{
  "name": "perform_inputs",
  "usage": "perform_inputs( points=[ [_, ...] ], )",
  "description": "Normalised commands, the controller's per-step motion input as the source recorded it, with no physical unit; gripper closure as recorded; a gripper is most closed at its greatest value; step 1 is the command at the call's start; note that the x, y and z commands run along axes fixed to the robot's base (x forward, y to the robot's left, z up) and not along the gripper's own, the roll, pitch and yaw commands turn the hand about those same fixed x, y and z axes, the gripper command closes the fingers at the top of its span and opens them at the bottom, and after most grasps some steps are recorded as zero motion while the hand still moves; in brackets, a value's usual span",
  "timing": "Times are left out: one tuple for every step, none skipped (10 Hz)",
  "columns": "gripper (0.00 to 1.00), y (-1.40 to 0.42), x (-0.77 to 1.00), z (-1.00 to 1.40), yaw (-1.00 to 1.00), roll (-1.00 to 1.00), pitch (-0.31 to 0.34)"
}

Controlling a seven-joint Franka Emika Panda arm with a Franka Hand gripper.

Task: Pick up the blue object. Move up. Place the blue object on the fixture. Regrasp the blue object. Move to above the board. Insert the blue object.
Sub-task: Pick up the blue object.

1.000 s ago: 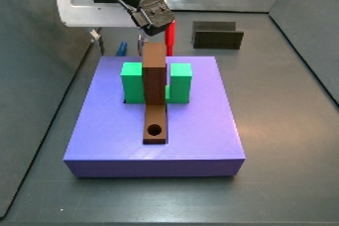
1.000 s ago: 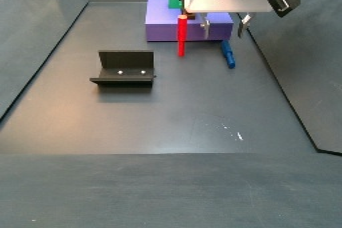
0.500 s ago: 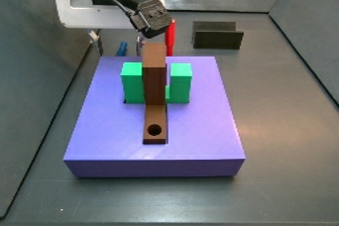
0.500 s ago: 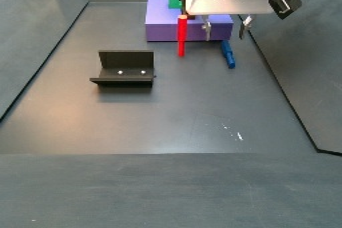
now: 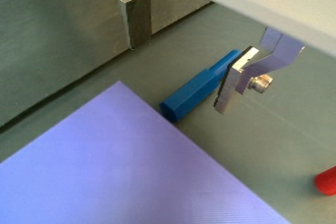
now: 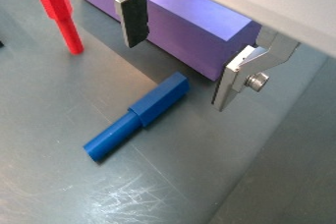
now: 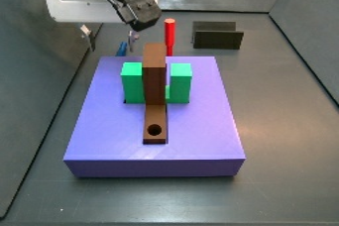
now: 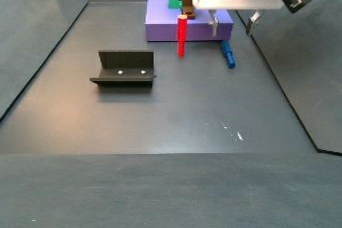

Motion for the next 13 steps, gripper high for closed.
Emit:
perform_inputs(
  points=[
    [0.00, 0.00, 0.35, -0.32, 0.00, 0.20, 0.000],
    [0.00, 0.00, 0.36, -0.33, 0.00, 0.18, -0.010],
    [0.00, 0.00, 0.03, -0.35, 0.00, 0.23, -0.039],
    [0.00, 0.00, -0.13, -0.33, 0.01, 0.26, -0.067],
    [0.00, 0.00, -0.12, -0.35, 0.00, 0.22, -0.099],
    [0.00, 0.00, -0.03, -0.34, 0.00, 0.17, -0.113],
    [0.00, 0.00, 0.00, -0.30, 0.00, 0.10, -0.123],
    [0.00, 0.00, 0.00, -0.33, 0.00, 0.00, -0.189],
    [0.00, 0.00, 0.00, -0.26, 0.01, -0.04, -0.263],
    [0.00, 0.00, 0.00, -0.11, 0.01, -0.07, -0.314],
    [0.00, 0.00, 0.00, -0.27, 0.00, -0.02, -0.366],
    [0.00, 0.00, 0.00, -0.25, 0.00, 0.00, -0.326],
    [0.00, 0.03, 0.00, -0.02, 0.00, 0.04, -0.149]
  ],
)
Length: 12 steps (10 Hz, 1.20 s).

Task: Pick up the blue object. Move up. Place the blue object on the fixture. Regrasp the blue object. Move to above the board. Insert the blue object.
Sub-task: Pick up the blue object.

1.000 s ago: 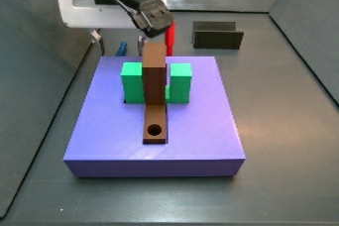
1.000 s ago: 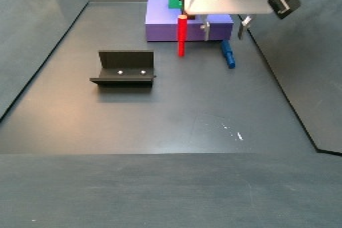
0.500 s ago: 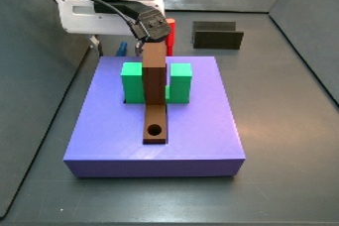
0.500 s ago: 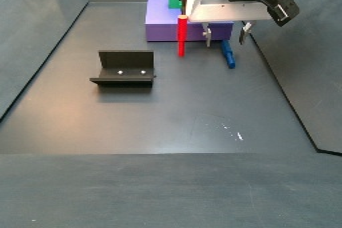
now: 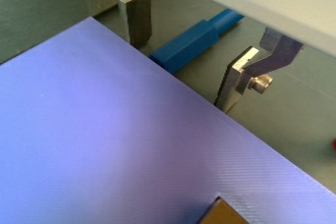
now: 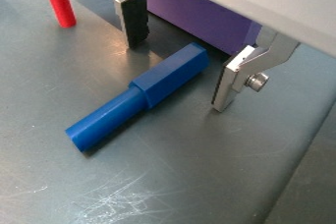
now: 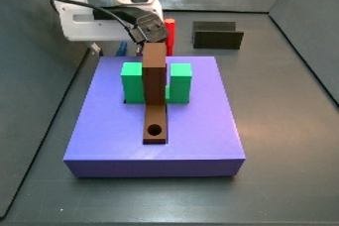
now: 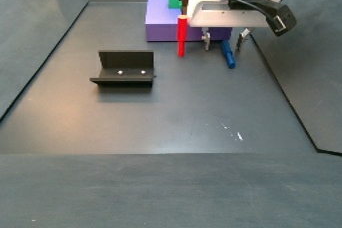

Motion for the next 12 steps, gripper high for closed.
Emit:
perform_inputs(
  points=[
    [0.00, 0.02, 0.00, 0.00, 0.00, 0.06, -0.013],
    [0.00, 0.00, 0.00, 0.00, 0.00, 0.00, 0.000],
    [1.00, 0.00, 0.00, 0.00, 0.00, 0.00, 0.000],
    [1.00, 0.00, 0.00, 0.00, 0.00, 0.00, 0.000],
    [1.00, 0.00, 0.00, 0.00, 0.00, 0.00, 0.000],
    [1.00, 0.00, 0.00, 0.00, 0.00, 0.00, 0.000],
    [1.00, 0.00, 0.00, 0.00, 0.00, 0.00, 0.000],
    [1.00, 0.00, 0.00, 0.00, 0.00, 0.00, 0.000],
    [1.00, 0.00, 0.00, 0.00, 0.00, 0.00, 0.000],
    [1.00, 0.00, 0.00, 0.00, 0.00, 0.00, 0.000],
    [1.00, 0.00, 0.00, 0.00, 0.00, 0.00, 0.000],
    [1.00, 0.00, 0.00, 0.00, 0.00, 0.00, 0.000]
  ],
)
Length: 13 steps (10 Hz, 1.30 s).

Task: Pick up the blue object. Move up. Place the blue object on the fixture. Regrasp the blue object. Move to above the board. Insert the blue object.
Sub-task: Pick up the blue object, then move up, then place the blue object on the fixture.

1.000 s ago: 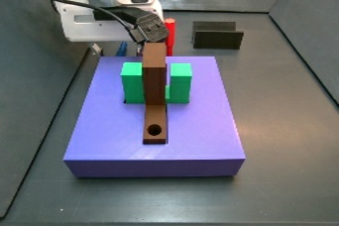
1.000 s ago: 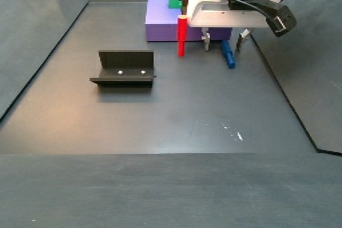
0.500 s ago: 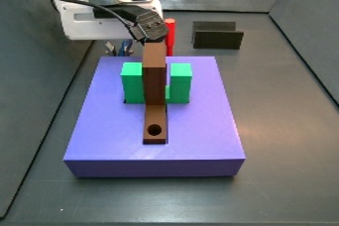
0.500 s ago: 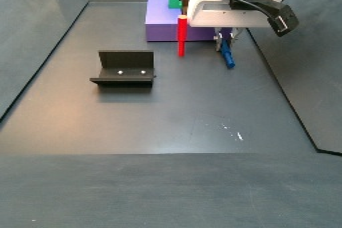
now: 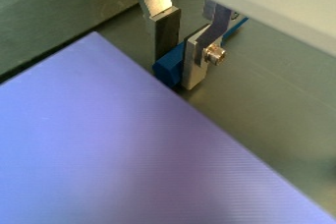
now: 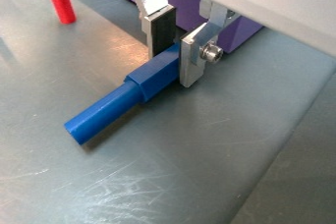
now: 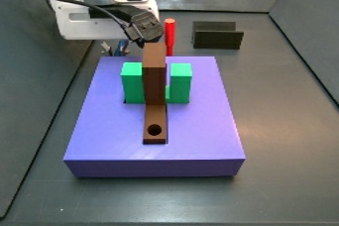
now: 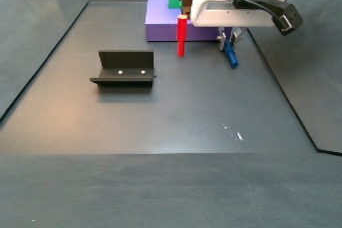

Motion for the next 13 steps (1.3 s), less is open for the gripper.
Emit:
perform_inputs(
  points=[
    [1.00, 0.00, 0.00, 0.00, 0.00, 0.00, 0.000],
    [1.00, 0.00, 0.00, 0.00, 0.00, 0.00, 0.000],
    [1.00, 0.00, 0.00, 0.00, 0.00, 0.00, 0.000],
    [1.00, 0.00, 0.00, 0.00, 0.00, 0.00, 0.000],
    [1.00, 0.00, 0.00, 0.00, 0.00, 0.00, 0.000],
    [1.00, 0.00, 0.00, 0.00, 0.00, 0.00, 0.000],
    [1.00, 0.00, 0.00, 0.83, 0.00, 0.00, 0.000],
    [1.00, -0.02, -0.04, 0.75, 0.09, -0.01, 0.042],
    [1.00, -0.03, -0.07, 0.60, 0.10, -0.04, 0.070],
    [1.00, -0.01, -0.02, 0.19, 0.04, -0.14, 0.062],
    [1.00, 0.00, 0.05, 0.00, 0.00, 0.00, 0.000],
    [1.00, 0.49, 0.28, 0.38, -0.06, -0.96, 0.000],
    [1.00, 0.46, 0.31, 0.50, 0.00, -1.00, -0.051]
  ],
)
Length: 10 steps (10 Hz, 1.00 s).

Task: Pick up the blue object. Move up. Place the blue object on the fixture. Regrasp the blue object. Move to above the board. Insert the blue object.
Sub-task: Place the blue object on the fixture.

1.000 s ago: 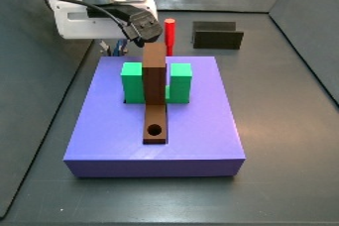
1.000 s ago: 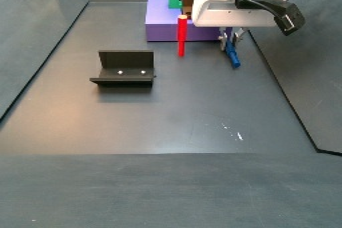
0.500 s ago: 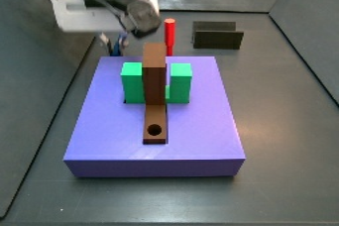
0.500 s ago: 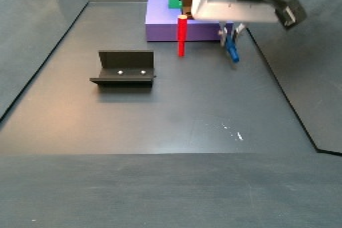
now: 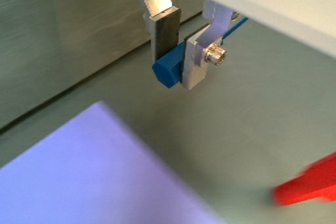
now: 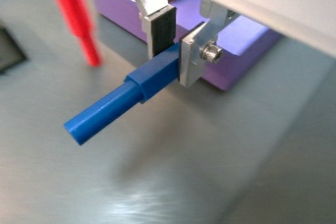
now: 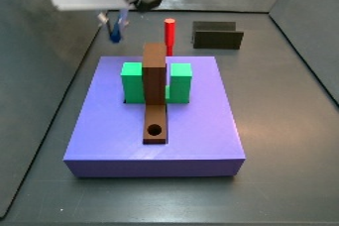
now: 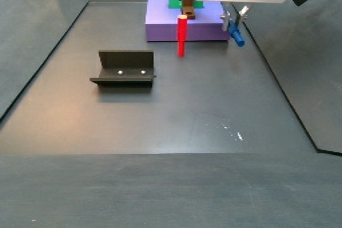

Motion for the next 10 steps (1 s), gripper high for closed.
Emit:
perform_inputs(
  points=[
    [1.00, 0.49, 0.32, 0.52, 0.00, -1.00, -0.063],
    [1.00, 0.49, 0.34, 0.52, 0.00, -1.00, -0.094],
    [1.00, 0.41, 0.38, 0.48, -0.03, -1.00, -0.097],
    [1.00, 0.26, 0.41, 0.39, -0.15, -1.00, -0.034],
    [1.00, 0.21, 0.45, 0.31, -0.20, -1.00, 0.000],
    [1.00, 0.24, 0.46, 0.27, -0.18, -1.00, 0.000],
    [1.00, 0.23, 0.54, 0.14, -0.15, -1.00, 0.094],
    [1.00, 0.14, 0.61, 0.07, -0.19, -0.99, 0.171],
    [1.00, 0.04, 0.66, 0.10, -0.26, -1.00, 0.114],
    [1.00, 0.02, 0.67, 0.12, -0.27, -1.00, 0.094]
  ],
)
